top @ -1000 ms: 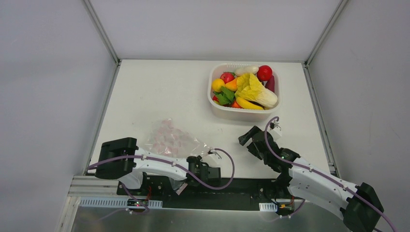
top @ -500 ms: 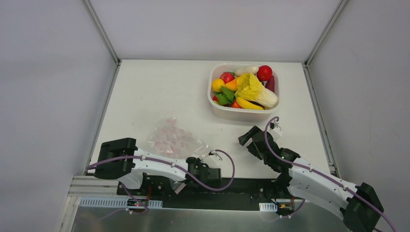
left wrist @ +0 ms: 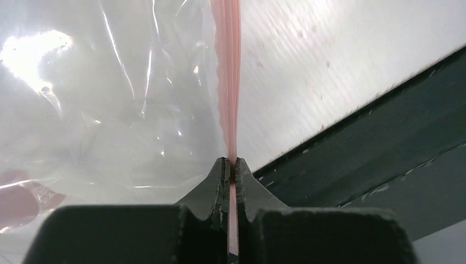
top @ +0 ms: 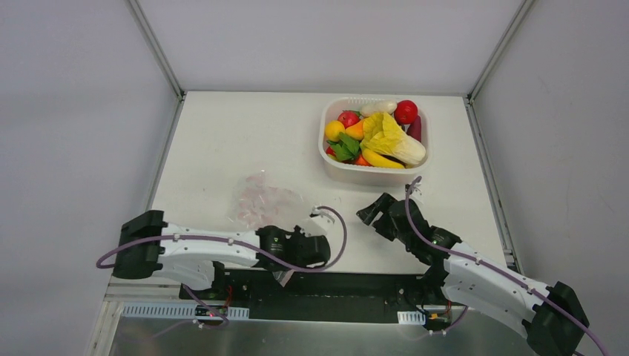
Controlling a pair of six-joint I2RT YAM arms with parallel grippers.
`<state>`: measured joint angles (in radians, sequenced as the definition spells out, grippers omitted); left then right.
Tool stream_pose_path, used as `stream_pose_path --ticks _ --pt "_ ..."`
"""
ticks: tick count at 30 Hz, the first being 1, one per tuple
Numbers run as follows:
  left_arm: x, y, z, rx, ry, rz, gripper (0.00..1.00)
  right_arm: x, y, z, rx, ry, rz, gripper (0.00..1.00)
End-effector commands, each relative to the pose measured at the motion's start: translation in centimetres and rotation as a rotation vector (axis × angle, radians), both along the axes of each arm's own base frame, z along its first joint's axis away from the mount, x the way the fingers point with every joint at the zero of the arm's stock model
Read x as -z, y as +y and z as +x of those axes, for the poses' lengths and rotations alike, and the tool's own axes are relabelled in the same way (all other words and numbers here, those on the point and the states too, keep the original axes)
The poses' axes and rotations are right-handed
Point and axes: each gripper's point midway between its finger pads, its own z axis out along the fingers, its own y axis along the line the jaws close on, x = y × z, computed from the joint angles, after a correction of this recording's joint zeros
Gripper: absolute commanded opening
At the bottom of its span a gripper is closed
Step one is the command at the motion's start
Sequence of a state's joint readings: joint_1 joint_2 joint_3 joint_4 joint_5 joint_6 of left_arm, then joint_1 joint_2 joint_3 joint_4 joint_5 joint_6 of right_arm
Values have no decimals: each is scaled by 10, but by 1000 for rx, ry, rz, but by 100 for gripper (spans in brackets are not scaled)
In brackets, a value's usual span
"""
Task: Place the food in the zip-top bag and seal the zipper
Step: Pick up the zipper food storage bag at the center of the board.
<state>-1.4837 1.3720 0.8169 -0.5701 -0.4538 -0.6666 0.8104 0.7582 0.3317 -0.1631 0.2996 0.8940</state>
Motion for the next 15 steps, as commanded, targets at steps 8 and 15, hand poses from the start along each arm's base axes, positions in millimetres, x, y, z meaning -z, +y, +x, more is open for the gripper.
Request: stream_pose_path --ticks 8,15 --pt "-71 -12 47 -134 -62 -390 0 -107 86 -20 -430 -207 371 59" --pt "-81 -26 46 -113 -46 -429 0 -120 115 -21 -528 -156 420 52"
